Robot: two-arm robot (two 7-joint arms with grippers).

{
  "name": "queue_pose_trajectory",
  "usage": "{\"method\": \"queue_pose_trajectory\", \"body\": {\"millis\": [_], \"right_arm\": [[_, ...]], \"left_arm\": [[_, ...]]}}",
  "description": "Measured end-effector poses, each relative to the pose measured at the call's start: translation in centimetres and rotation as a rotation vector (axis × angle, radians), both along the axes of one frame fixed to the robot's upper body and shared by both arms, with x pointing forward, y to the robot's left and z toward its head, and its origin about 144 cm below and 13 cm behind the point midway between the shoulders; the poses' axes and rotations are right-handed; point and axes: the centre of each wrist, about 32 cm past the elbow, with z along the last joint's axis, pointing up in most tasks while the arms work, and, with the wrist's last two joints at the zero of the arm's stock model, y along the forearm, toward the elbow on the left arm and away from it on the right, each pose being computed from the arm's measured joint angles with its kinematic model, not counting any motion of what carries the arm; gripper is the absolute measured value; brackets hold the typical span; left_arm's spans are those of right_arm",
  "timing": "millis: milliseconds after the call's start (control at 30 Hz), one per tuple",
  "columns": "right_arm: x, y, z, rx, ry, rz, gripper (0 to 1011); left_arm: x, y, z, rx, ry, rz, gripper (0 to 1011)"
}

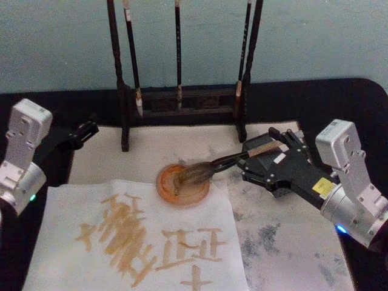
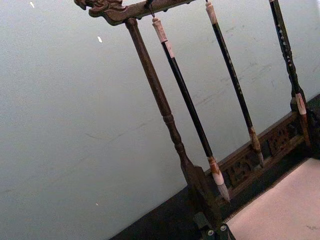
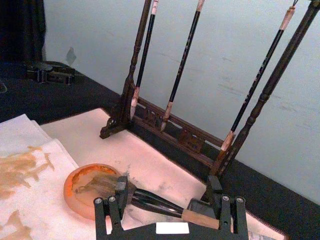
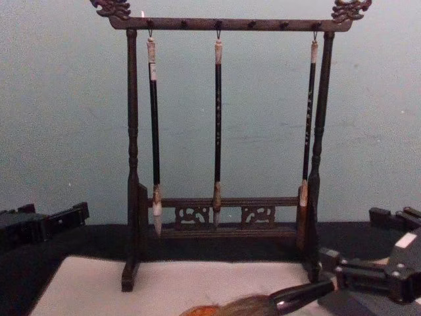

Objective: Pick up the brush from the inkstone, write on the paper, then place the brush back to its original position.

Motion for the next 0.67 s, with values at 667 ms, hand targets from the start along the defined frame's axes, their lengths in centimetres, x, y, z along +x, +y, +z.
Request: {"method": "queue_pose_trajectory", "body": {"millis": [667], "right_arm": [[0.03,0.0,0.03,0.001,0.001,-0.002,1006]], "left_arm": [[0.0,0.0,0.0,0.0,0.0,0.0,1002]]}}
